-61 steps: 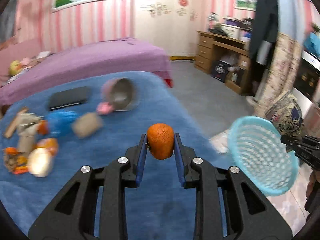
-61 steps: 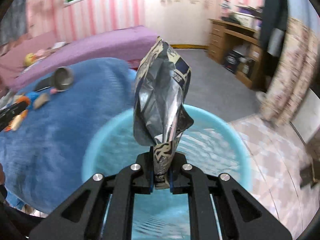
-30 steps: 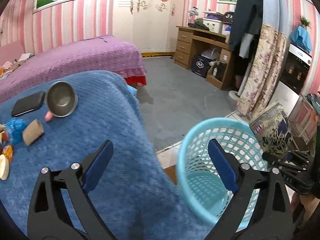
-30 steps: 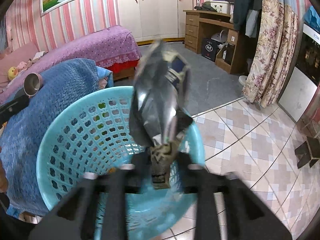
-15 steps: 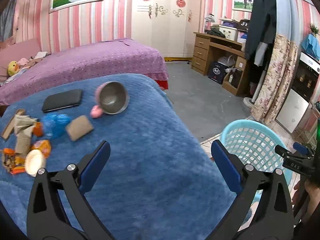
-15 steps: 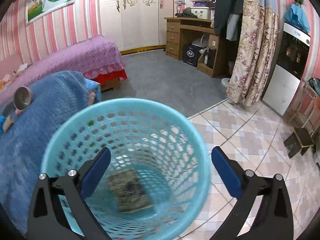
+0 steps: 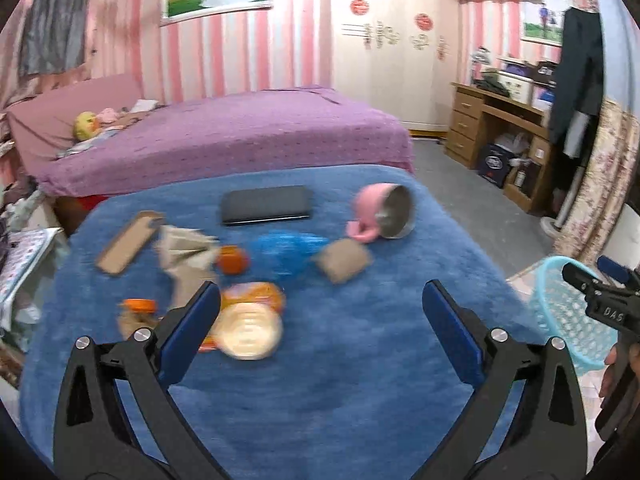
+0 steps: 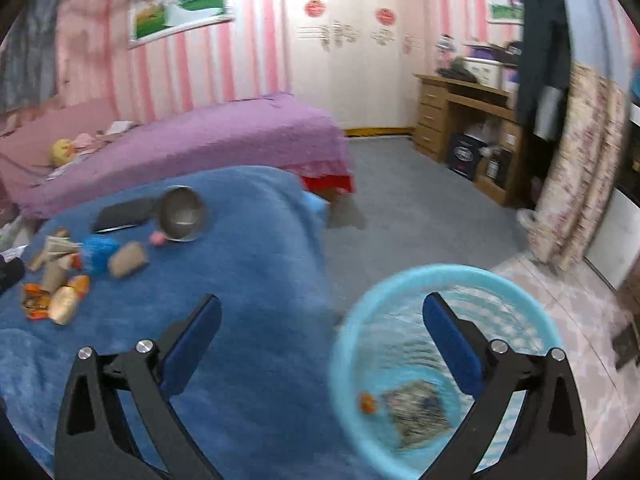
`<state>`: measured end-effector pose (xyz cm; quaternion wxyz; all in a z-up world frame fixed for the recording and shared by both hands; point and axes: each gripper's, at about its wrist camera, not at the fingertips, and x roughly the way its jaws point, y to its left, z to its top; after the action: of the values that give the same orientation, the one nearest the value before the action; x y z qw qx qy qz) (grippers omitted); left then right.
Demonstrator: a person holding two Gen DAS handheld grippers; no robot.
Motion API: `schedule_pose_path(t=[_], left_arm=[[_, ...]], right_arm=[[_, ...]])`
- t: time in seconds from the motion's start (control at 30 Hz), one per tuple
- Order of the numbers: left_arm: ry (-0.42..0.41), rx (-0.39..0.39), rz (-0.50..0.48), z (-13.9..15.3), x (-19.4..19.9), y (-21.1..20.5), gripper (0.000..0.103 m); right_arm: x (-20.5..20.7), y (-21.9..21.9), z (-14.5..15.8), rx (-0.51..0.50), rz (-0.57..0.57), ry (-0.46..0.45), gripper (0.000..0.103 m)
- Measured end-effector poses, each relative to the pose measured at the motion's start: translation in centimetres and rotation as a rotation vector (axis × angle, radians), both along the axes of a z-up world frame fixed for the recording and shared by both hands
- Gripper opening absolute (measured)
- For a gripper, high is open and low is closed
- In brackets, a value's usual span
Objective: Collect trash
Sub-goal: 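Move both tools back over the bed toward the remaining trash, then grasp the brown paper wad with the left tool while the right tool grasps the white cup lid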
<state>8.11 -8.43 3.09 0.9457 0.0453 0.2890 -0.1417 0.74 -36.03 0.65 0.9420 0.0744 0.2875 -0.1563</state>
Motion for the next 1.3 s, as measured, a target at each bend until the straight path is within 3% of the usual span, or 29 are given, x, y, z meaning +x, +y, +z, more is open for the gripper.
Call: schedule_pose_path(t=[0.37,0.57,0.73,0.9,1.13,1.23,1.3], left_arm=[[0.012,-0.031,0.162,-1.3,3.3,11.2,0.098],[0.05,-0.039,0.201,-3.7,5.2,14.9,0.098],[0.079,-0.006,0.239,-6.1,6.0,17.0,0.098],[0.133,-0.022,0.243,-8.0,6.7,18.5,0.098],[0.182,-0.057,0.206,-9.8,7.6,18.5,0.097],[0.186,-0.109,0.211,-9.9,8.0,18.8,0.097],[0.191,-0.148,0.202,-10.0,8.3,18.9,0.087]], right_arm=[[7.7,11.8,0.1,-0.017,0.197,0.005,0.098],[10.1,16.3,-2.7,-0.054,0.265,0.049,0.098],[10.9,17.1,-5.3,-0.039,0.275,0.093,0.098],[11.1,17.1,-4.8,-0.088,0.281,0.083,0.098],[12.1,16.3,-5.4,-0.099,0.283,0.121,0.098],[12.2,16.2,-5.8,-0.097,0.283,0.132,0.098],[12.2,16.2,-6.0,-0.097,0.279,0.136,0.098]])
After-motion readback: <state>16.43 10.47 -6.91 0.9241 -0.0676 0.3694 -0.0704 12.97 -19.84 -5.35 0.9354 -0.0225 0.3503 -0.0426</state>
